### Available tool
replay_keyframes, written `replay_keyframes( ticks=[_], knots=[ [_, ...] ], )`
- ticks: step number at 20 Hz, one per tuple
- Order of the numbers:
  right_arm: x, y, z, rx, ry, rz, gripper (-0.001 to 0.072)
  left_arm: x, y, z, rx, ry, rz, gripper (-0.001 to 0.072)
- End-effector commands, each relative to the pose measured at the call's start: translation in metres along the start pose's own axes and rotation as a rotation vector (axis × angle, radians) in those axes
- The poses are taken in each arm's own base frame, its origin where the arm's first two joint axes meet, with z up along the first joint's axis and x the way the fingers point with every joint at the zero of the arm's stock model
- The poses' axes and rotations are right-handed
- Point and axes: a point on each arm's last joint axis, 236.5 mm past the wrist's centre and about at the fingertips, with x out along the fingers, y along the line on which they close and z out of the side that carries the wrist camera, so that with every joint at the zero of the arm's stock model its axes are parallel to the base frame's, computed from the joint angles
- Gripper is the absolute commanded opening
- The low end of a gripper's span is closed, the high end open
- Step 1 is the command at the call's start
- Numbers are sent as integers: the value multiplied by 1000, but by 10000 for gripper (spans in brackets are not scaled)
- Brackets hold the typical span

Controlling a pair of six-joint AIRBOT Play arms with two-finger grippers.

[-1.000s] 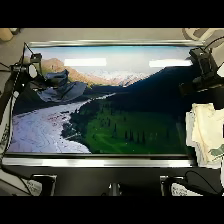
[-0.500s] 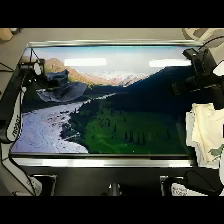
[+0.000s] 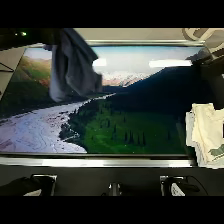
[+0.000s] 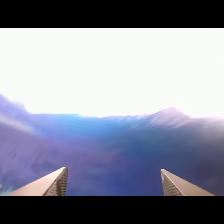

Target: Fold the shirts.

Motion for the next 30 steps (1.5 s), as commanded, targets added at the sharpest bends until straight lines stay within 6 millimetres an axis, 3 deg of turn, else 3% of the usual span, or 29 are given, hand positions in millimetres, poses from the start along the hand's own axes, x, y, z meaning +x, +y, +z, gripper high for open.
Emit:
replay_keyframes(
  ticks=[1, 3, 6, 9, 11, 13, 14, 16, 18, 19, 20, 21, 23, 24, 26, 28, 30],
  knots=[
    [-84, -1, 35, -61, -146, -133, 603, -68, -65, 29, 41, -132, -136, 29],
    [-108, 4, 34, -64, -152, -156, 603, -45, -84, 2, 49, -54, -164, 29],
    [-97, 22, -14, -35, 51, -64, 603, 23, -109, -85, 96, 176, -180, 29],
    [-65, 47, -87, 10, 368, 121, 603, 89, -146, -196, 53, 431, -260, 29],
    [-31, 58, -125, 51, 494, 208, 604, 118, -179, -260, -59, 563, -343, 29],
    [5, 70, -168, 101, 606, 283, 612, 134, -208, -310, -145, 691, -412, 29],
    [21, 80, -188, 131, 651, 329, 619, 138, -216, -325, -184, 732, -428, 56],
    [43, 110, -223, 178, 722, 461, 685, 140, -212, -326, -216, 760, -424, 720],
    [53, 137, -242, 237, 769, 578, 685, 134, -168, -309, -127, 781, -367, 720],
    [54, 149, -248, 261, 778, 628, 684, 127, -130, -301, -73, 801, -293, 720],
    [53, 158, -255, 277, 789, 661, 680, 117, -91, -298, -33, 828, -216, 658],
    [50, 165, -264, 285, 811, 681, 676, 106, -59, -298, -16, 864, -156, 558],
    [43, 183, -286, 311, 862, 730, 676, 84, -25, -315, -66, 935, -111, 541],
    [38, 196, -295, 335, 873, 773, 676, 73, -19, -332, -97, 975, -107, 541],
    [27, 226, -298, 396, 876, 879, 675, 54, -25, -379, -151, 1065, -129, 541],
    [17, 252, -304, 363, 888, 941, 675, 38, -54, -430, -244, 1137, -194, 541],
    [12, 276, -311, 300, 908, 978, 676, 31, -83, -467, -334, 1169, -243, 541]
  ],
)
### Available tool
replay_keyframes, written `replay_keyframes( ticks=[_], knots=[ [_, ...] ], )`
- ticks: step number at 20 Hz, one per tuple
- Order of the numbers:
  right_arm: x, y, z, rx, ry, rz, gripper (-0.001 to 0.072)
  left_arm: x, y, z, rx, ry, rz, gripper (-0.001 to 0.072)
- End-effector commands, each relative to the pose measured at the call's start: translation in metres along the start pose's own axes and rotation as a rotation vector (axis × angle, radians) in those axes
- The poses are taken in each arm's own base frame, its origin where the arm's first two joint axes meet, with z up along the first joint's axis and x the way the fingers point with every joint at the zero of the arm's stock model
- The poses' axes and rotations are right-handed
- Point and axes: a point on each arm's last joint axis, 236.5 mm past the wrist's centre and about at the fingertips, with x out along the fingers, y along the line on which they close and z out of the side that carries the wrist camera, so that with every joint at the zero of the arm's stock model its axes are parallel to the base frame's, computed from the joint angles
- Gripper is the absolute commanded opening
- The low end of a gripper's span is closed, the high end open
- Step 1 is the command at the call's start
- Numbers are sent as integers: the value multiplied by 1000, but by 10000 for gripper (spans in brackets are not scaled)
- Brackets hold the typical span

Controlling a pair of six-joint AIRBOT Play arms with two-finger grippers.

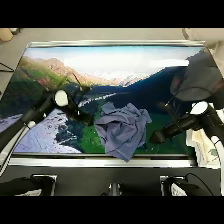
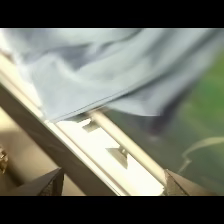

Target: Fold the shirts.

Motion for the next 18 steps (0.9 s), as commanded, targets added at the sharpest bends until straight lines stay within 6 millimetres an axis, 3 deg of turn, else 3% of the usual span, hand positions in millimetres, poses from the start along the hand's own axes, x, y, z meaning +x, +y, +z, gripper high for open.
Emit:
replay_keyframes(
  ticks=[1, 5, 10, 12, 15, 16, 17, 18],
  knots=[
    [37, 26, -13, -62, 63, 54, 677, 52, -25, -44, -94, 55, -134, 541],
    [61, 33, -24, -64, 107, 50, 681, 63, -50, -34, -75, -19, -169, 541],
    [86, 44, -39, 4, 96, 121, 685, 69, -45, -2, -135, -135, -180, 541],
    [95, 47, -38, 33, 64, 146, 684, 77, -43, 2, -154, -140, -180, 534],
    [103, 50, -31, 74, 0, 168, 684, 87, -39, 0, -164, -117, -171, 279],
    [105, 47, -29, 85, -14, 160, 684, 89, -38, -1, -165, -112, -169, 127],
    [107, 44, -27, 94, -27, 150, 684, 90, -38, -1, -165, -112, -168, 30],
    [109, 42, -26, 101, -32, 144, 684, 90, -38, -1, -166, -113, -168, 29]
  ],
)
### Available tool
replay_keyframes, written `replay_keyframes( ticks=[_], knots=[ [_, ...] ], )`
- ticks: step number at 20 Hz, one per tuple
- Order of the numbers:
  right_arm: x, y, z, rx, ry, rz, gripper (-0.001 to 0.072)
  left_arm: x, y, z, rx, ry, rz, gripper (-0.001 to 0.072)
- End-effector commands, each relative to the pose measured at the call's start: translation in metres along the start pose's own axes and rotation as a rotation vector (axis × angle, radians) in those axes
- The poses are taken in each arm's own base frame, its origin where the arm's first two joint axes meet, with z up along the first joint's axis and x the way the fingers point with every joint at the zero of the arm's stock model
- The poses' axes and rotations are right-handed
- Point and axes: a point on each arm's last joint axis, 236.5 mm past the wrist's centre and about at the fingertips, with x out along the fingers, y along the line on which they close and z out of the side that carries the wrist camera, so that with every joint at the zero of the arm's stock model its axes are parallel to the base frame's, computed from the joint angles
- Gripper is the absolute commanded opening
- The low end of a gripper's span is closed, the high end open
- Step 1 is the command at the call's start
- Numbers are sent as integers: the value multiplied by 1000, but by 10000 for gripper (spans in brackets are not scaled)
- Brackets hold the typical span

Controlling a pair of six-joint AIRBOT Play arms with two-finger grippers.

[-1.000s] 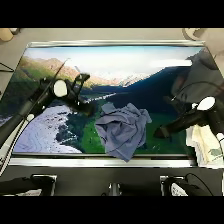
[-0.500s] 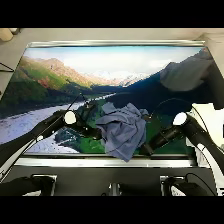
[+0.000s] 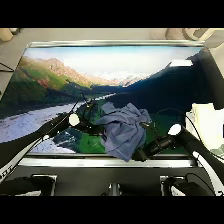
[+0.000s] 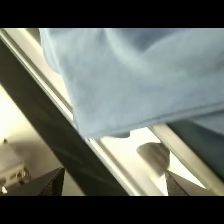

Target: Fold the shirts.

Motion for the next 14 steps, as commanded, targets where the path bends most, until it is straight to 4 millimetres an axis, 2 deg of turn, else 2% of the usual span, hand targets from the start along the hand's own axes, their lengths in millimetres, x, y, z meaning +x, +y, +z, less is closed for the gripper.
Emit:
replay_keyframes(
  ticks=[1, 4, 7, 8, 9, 10, 11, 13, 14],
  knots=[
    [7, -5, 10, 40, -65, -2, 683, 3, 2, 2, -6, -4, 1, 29],
    [11, 3, 20, 53, -126, 38, 675, 0, 0, 2, -3, -9, -2, 27],
    [30, 15, 24, -3, -113, 6, 651, 0, -1, 1, -1, -4, -3, 27],
    [38, 21, 26, -11, -113, -6, 570, -1, -1, -2, -1, 6, -3, 27],
    [45, 25, 26, -1, -107, -21, 417, -3, -1, -3, 5, 11, -1, 28],
    [49, 27, 26, 11, -107, -31, 110, -6, -1, -3, 14, 8, 2, 27],
    [49, 29, 27, 29, -108, -26, 21, -11, -1, 0, 36, -9, 11, 27],
    [31, 43, 37, -88, -119, -23, 20, -37, -5, 16, 101, -81, 30, 26],
    [11, 50, 47, -166, -142, -46, 20, -58, -8, 29, 135, -129, 38, 26]
  ],
)
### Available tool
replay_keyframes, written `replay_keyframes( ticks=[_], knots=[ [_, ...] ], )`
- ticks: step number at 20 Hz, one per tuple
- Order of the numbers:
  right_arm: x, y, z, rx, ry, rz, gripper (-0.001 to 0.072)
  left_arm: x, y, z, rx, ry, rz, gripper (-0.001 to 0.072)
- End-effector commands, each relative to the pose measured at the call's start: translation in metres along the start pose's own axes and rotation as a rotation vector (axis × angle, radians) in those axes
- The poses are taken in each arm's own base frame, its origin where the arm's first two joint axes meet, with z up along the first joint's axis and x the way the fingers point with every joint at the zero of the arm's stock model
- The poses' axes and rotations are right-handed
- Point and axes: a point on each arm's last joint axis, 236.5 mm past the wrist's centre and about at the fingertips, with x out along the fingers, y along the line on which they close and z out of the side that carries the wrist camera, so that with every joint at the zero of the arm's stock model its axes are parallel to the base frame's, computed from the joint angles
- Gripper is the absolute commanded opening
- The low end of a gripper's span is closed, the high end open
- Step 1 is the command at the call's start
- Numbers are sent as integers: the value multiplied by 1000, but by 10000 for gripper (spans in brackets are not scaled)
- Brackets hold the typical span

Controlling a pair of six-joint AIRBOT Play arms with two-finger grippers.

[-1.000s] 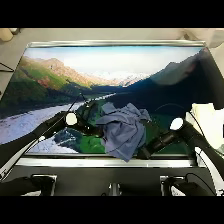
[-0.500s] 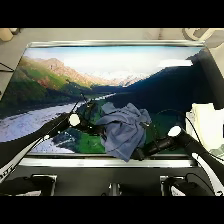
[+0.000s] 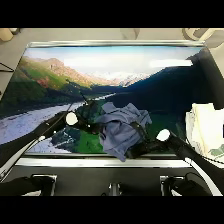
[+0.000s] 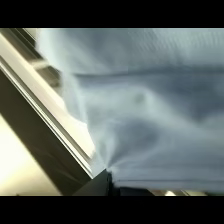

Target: Fold the shirts.

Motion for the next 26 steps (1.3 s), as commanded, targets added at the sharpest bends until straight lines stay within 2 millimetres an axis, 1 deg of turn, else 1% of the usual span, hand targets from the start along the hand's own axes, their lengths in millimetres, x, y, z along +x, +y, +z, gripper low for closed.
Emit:
replay_keyframes(
  ticks=[1, 2, 3, 4, 5, 6, 7, 8, 9, 10, 11, 12, 13, 14, 15, 16, 17, 18, 19, 20, 21, 22, 23, 24, 26],
  knots=[
    [-49, 17, 35, -212, -62, -74, 20, -60, -5, 37, 118, -141, 45, 26],
    [-89, 19, 59, -313, -126, -165, 20, -95, -9, 55, 161, -217, 64, 26],
    [-140, 22, 84, -400, -212, -290, 20, -142, -17, 77, 209, -322, 86, 26],
    [-211, 27, 110, -459, -348, -463, 20, -196, -28, 96, 248, -447, 99, 26],
    [-294, 42, 129, -496, -518, -654, 20, -264, -46, 113, 285, -612, 101, 26],
    [-380, 69, 136, -536, -707, -847, 20, -340, -67, 121, 321, -796, 90, 26],
    [-449, 103, 130, -578, -876, -1005, 20, -411, -89, 119, 354, -967, 71, 25],
    [-499, 138, 117, -612, -1013, -1118, 20, -474, -109, 107, 386, -1122, 46, 26],
    [-531, 171, 101, -643, -1125, -1179, 20, -530, -127, 88, 415, -1258, 17, 25],
    [-546, 194, 90, -667, -1190, -1202, 20, -574, -141, 67, 438, -1366, -12, 26],
    [-553, 208, 81, -680, -1232, -1209, 20, -607, -150, 49, 459, -1451, -32, 25],
    [-557, 217, 75, -670, -1267, -1198, 20, -635, -157, 32, 488, -1533, -37, 26],
    [-557, 219, 73, -648, -1287, -1172, 20, -651, -160, 21, 498, -1577, -42, 25],
    [-552, 214, 73, -631, -1265, -1162, 20, -656, -158, 15, 501, -1587, -28, 25],
    [-547, 205, 74, -616, -1224, -1164, 21, -652, -149, 16, 497, -1564, 24, 25],
    [-541, 194, 73, -594, -1174, -1173, 21, -639, -133, 20, 479, -1504, 105, 25],
    [-534, 178, 72, -559, -1107, -1181, 21, -622, -111, 25, 432, -1427, 184, 25],
    [-523, 158, 70, -511, -1017, -1180, 21, -598, -86, 33, 374, -1323, 265, 26],
    [-505, 136, 67, -461, -902, -1159, 21, -569, -66, 38, 343, -1214, 323, 26],
    [-475, 107, 61, -383, -745, -1095, 21, -533, -50, 43, 323, -1097, 353, 26],
    [-445, 80, 56, -304, -604, -1020, 21, -495, -38, 50, 314, -996, 363, 26],
    [-408, 53, 50, -230, -463, -927, 21, -450, -27, 55, 307, -893, 358, 27],
    [-373, 30, 46, -186, -357, -844, 21, -404, -12, 61, 302, -805, 359, 27],
    [-337, 5, 42, -150, -277, -766, 21, -361, 1, 67, 292, -746, 353, 28],
    [-276, -46, 38, -79, -214, -686, 22, -284, 25, 81, 184, -705, 300, 28]
  ],
)
